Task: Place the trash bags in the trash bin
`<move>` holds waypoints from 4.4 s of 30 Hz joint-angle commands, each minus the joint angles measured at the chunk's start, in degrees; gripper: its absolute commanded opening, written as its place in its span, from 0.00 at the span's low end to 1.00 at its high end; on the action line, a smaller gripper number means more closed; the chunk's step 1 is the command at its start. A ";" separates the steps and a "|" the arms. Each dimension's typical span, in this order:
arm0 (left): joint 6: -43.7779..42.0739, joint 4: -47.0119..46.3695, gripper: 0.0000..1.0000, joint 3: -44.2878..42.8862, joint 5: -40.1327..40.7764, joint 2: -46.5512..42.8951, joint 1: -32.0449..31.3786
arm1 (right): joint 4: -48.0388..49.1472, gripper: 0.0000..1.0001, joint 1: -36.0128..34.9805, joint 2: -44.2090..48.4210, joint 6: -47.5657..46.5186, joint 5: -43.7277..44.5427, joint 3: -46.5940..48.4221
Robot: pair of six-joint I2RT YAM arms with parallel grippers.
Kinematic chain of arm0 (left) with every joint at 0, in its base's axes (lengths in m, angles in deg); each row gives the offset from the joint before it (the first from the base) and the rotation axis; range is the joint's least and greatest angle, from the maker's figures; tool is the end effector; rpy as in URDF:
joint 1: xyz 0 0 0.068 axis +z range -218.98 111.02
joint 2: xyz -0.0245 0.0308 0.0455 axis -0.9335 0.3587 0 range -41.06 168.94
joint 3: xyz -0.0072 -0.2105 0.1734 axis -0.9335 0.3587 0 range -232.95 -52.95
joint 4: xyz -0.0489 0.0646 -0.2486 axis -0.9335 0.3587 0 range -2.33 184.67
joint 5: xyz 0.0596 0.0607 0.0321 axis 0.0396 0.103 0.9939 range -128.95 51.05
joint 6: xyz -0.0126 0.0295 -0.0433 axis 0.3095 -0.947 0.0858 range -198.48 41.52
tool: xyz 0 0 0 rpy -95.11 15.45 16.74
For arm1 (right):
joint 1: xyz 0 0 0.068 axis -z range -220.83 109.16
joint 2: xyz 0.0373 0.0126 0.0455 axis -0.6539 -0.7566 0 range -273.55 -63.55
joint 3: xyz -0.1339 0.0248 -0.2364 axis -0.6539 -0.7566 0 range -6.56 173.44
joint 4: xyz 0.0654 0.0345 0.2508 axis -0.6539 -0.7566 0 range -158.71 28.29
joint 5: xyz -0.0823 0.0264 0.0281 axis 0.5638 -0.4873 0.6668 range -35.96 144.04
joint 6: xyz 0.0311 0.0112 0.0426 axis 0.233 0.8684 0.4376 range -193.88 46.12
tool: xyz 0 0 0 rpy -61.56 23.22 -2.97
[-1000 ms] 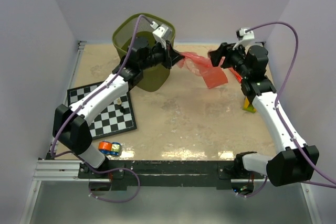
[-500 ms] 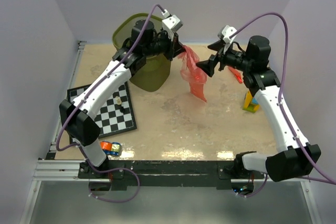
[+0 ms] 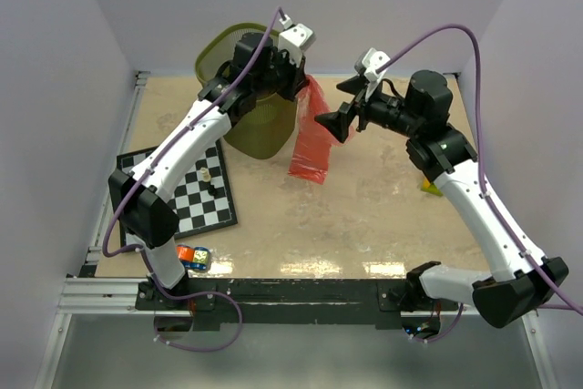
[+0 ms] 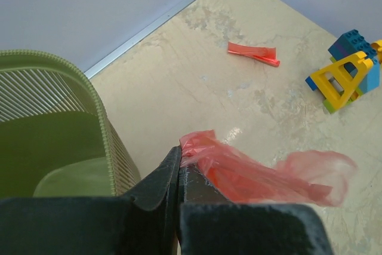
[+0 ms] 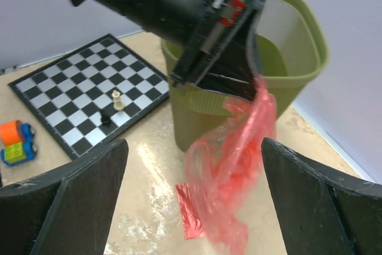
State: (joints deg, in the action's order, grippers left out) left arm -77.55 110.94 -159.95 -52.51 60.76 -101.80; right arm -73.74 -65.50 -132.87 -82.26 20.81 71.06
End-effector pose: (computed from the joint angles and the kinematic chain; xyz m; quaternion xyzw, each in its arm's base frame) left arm 0.3450 -0.2323 0.4201 0.2874 0.7538 -0.2607 0.5303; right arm 0.2317 0.1280 0.4485 -0.3863 0.6148 0.2993 0.6190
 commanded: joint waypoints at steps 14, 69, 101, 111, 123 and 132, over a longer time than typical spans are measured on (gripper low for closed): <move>-0.67 0.55 0.00 -3.13 -7.00 -4.00 -0.40 | 1.40 0.97 0.23 -4.86 -4.44 11.35 -1.95; 20.59 -35.31 0.51 19.82 -17.91 -8.32 -6.91 | 13.79 0.00 13.32 -6.71 41.95 16.09 -5.03; 14.20 -24.24 0.00 9.97 -13.07 1.55 0.47 | 15.56 0.00 19.57 -0.38 41.79 12.74 -13.12; 9.71 -17.38 0.00 11.11 -10.52 -2.76 2.23 | 7.73 0.00 19.65 2.26 29.57 36.91 -12.32; 6.28 -13.25 0.00 11.90 -4.47 -5.05 2.23 | 2.37 0.00 23.16 2.79 32.81 44.65 -13.20; 5.57 -12.36 0.00 11.82 -2.96 -5.67 2.23 | 3.59 0.00 26.34 2.87 31.68 33.36 -15.05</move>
State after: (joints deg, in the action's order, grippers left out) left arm -70.32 97.87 -147.90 -60.18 58.68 -101.10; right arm -71.62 -41.15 -130.97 -47.75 57.13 56.55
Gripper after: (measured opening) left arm 0.013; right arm 0.007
